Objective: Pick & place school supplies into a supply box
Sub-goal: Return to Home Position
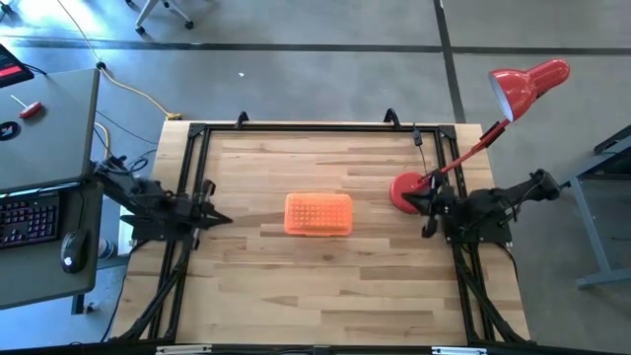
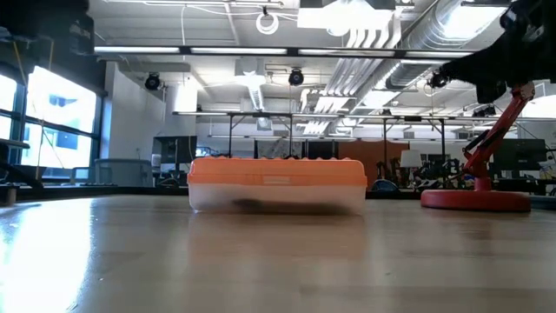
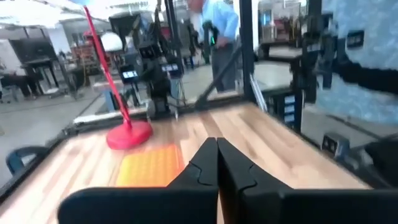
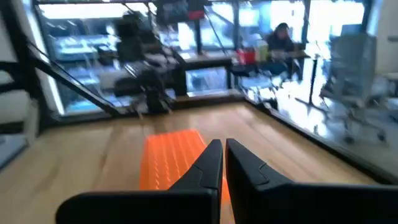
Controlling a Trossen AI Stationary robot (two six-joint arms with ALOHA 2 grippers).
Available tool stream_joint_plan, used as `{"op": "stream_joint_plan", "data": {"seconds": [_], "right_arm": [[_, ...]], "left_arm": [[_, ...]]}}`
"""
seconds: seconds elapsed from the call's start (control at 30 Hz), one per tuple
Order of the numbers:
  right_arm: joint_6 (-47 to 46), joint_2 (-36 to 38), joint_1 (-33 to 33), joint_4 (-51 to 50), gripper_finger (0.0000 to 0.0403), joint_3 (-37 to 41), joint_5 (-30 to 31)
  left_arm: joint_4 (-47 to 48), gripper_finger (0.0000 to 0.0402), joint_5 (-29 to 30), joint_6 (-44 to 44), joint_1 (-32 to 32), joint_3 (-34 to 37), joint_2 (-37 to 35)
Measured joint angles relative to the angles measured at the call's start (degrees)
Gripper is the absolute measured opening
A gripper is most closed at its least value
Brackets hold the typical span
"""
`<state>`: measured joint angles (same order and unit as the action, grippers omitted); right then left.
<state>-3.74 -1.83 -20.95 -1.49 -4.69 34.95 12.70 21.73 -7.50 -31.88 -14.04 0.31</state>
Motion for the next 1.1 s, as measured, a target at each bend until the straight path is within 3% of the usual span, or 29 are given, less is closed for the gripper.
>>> {"op": "stream_joint_plan", "data": {"seconds": [0.27, 0.4, 0.53, 0.7, 1.1], "right_arm": [[9.9, -0.1, 0.0, -3.2, 0.0000, 0.0, -4.5], [12.6, -0.1, 0.0, -3.0, 0.0000, 0.0, -2.8], [11.5, -0.1, 0.0, -3.1, 0.0000, 0.0, 2.1], [11.5, 0.0, 0.0, -3.4, 0.0000, 0.0, 2.1], [11.7, -0.1, 0.0, -3.4, 0.0000, 0.0, 1.3]], "left_arm": [[-4.6, 0.0037, -2.0, 1.6, 0.0, 7.3, 0.1], [-10.5, 0.0046, 4.2, -2.7, 0.0, 11.2, 0.1], [-12.0, 0.0048, 9.0, -2.9, 0.0, 11.6, 1.2], [-12.0, 0.0048, 7.4, 2.0, 0.0, 11.6, 2.3], [-11.9, 0.0049, 7.3, 3.4, 0.0, 11.6, 3.3]]}}
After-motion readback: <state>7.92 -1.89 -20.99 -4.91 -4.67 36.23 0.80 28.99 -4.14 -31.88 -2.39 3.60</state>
